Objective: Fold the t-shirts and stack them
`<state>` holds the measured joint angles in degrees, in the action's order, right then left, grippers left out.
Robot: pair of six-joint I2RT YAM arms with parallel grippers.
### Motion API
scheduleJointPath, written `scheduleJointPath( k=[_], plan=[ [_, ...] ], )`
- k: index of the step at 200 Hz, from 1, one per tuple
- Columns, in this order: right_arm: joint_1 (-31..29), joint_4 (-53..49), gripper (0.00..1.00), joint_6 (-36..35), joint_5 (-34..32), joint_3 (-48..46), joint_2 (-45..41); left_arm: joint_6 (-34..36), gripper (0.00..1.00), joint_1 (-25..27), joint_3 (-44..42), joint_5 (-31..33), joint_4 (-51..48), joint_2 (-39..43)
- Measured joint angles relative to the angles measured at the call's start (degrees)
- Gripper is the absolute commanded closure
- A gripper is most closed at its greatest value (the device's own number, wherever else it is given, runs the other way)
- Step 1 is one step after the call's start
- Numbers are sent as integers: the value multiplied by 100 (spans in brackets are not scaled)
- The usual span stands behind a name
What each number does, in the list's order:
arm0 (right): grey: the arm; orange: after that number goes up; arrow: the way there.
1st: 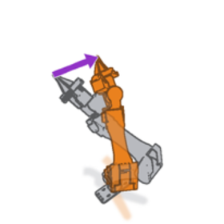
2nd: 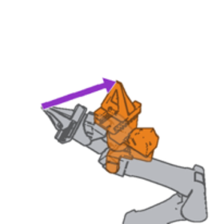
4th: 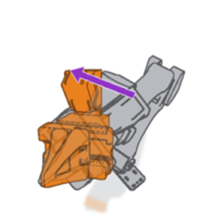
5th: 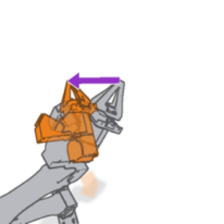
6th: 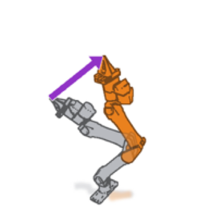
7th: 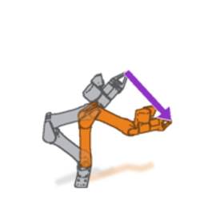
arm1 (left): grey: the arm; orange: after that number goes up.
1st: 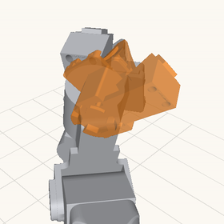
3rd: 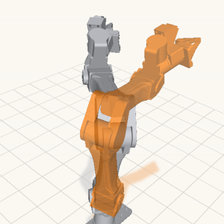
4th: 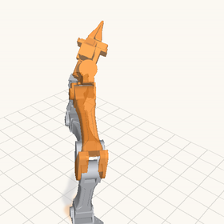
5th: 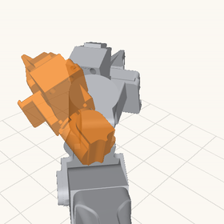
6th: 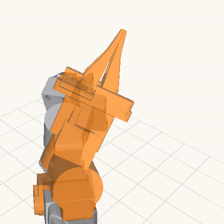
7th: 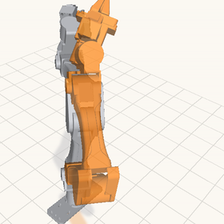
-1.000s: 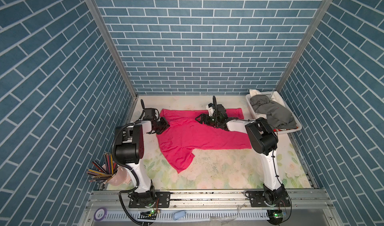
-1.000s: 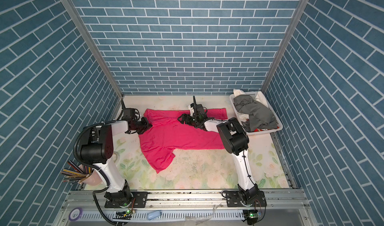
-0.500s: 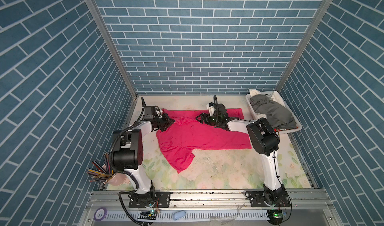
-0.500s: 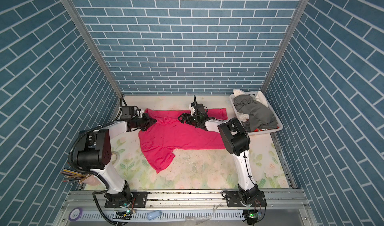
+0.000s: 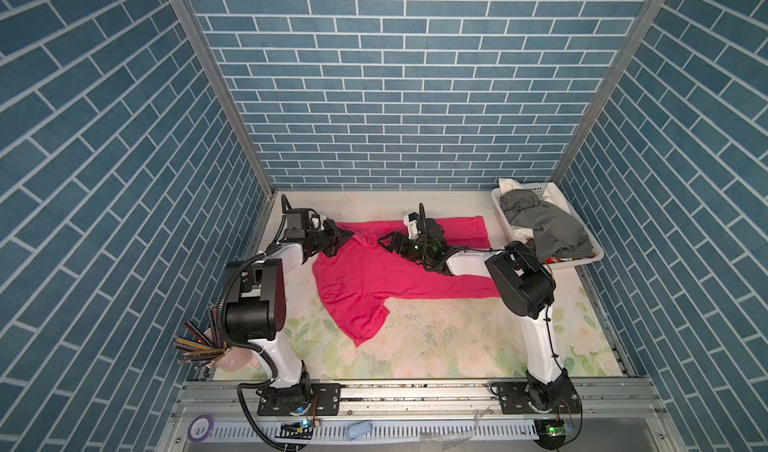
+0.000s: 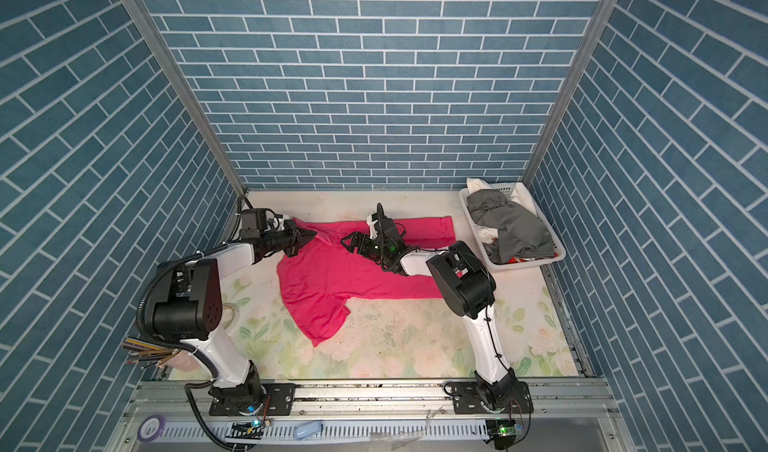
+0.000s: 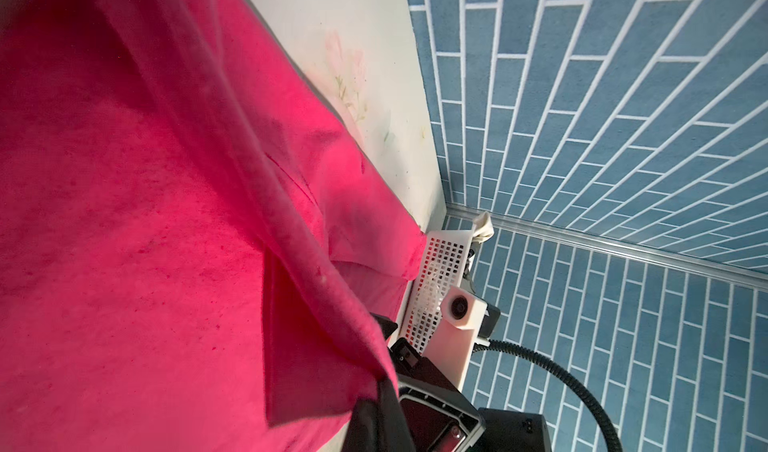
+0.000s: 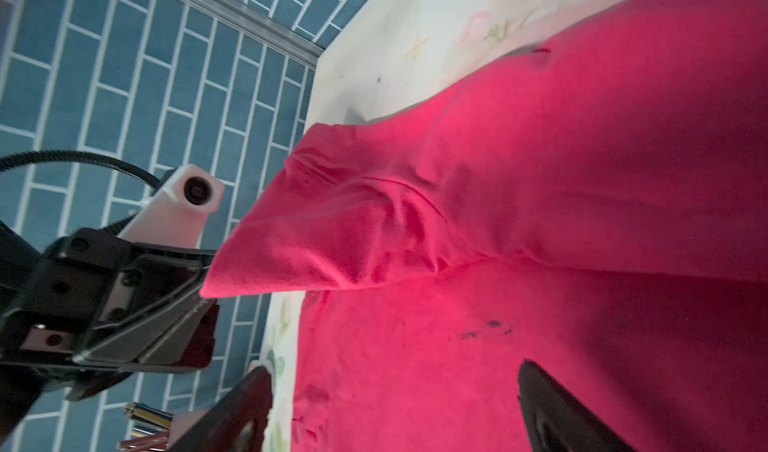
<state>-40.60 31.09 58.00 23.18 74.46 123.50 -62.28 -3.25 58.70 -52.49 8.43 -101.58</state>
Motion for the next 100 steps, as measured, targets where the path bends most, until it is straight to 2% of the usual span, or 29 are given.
scheduleJointPath(
  k=[54, 100],
  plan=[
    [-13, 833, 6, 1261, -173, 177, 332, -389, 100, -162, -81, -184, 363, 2],
    [-238, 1145, 5, 2068, -433, 162, 564, -743, 100, -214, -52, -262, 686, 2]
  ],
)
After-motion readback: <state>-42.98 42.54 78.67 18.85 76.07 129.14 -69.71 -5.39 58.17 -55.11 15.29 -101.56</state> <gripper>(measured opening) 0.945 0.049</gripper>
